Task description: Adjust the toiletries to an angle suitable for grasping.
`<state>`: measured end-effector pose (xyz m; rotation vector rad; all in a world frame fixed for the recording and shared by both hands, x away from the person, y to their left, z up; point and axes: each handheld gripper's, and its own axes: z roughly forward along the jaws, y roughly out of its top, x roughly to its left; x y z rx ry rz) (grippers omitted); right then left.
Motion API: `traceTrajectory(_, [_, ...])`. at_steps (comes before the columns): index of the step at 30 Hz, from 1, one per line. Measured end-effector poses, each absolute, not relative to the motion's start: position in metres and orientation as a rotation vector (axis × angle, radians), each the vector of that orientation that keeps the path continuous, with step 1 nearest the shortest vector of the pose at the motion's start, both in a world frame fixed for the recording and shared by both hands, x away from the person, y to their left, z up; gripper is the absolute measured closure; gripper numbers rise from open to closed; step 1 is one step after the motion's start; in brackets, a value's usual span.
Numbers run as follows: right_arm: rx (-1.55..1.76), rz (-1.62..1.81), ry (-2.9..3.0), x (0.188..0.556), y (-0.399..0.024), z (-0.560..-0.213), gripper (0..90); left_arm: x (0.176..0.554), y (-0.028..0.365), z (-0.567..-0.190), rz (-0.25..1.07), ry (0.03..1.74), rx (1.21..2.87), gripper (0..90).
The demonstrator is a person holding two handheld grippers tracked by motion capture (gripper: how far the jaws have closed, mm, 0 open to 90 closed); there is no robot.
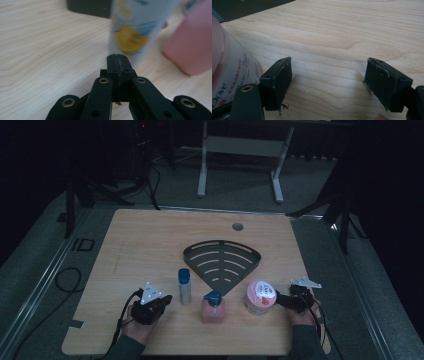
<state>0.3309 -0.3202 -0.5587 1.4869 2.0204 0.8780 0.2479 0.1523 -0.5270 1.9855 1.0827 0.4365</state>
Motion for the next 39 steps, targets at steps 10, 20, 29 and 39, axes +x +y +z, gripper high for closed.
traceTrajectory(10, [1.487, 0.878, 2.021, 0.331, -0.32, -0.559, 21.4, 0.236, 0.117, -0.523, 0.42, 0.945, 2.03, 89.9])
traceTrajectory(20, [1.487, 0.879, 2.021, 0.331, -0.32, -0.559, 21.5, 0.25, 0.099, -0.531, 0.456, 0.92, 2.06, 89.9])
traceTrajectory(29, [1.487, 0.878, 2.021, 0.331, -0.32, -0.559, 21.5, 0.259, 0.101, -0.533, 0.502, 0.939, 2.068, 90.0])
traceTrajectory(39, [1.486, 0.879, 2.021, 0.331, -0.32, -0.559, 21.5, 0.273, 0.106, -0.536, 0.548, 0.967, 2.076, 89.9])
